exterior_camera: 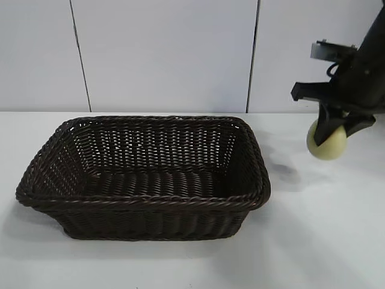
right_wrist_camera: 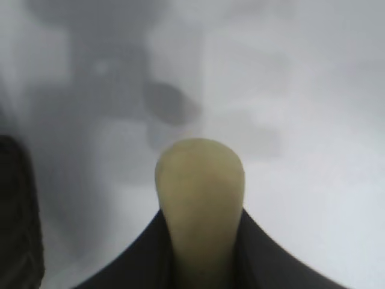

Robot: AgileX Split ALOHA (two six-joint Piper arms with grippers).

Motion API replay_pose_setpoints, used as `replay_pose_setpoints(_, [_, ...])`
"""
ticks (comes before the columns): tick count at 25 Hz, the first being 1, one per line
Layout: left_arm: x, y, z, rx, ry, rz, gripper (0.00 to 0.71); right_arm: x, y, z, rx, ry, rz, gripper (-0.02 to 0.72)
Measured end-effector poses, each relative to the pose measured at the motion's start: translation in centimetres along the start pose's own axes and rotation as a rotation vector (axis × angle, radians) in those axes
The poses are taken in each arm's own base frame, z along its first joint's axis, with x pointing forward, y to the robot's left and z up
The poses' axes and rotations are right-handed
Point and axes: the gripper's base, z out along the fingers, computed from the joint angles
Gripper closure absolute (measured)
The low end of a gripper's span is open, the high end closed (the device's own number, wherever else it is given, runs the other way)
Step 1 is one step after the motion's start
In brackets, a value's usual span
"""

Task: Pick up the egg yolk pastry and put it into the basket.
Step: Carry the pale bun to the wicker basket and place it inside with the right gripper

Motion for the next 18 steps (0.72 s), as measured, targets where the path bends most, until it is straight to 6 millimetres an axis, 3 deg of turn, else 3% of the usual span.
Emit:
replay_pose_setpoints(4, [0.0, 0.0, 0.0, 0.0, 0.0, 0.0, 0.175, 0.0, 0.4, -3.5, -0.008, -0.068, -0.011, 0.556])
replay_pose_setpoints(7, [0.0, 0.0, 0.0, 0.0, 0.0, 0.0, 0.175, 0.3, 0.7, -4.7, -0.028, -0.075, -0.001, 0.556])
replay_pose_setpoints(13, [0.0, 0.0, 0.0, 0.0, 0.0, 0.0, 0.175, 0.5, 1.8, -4.8, -0.071, -0.06, 0.009, 0.556])
replay_pose_setpoints(18, [0.0, 0.0, 0.0, 0.0, 0.0, 0.0, 0.175, 1.0, 5.0, -4.5, -0.112, -0.053, -0.069, 0.556])
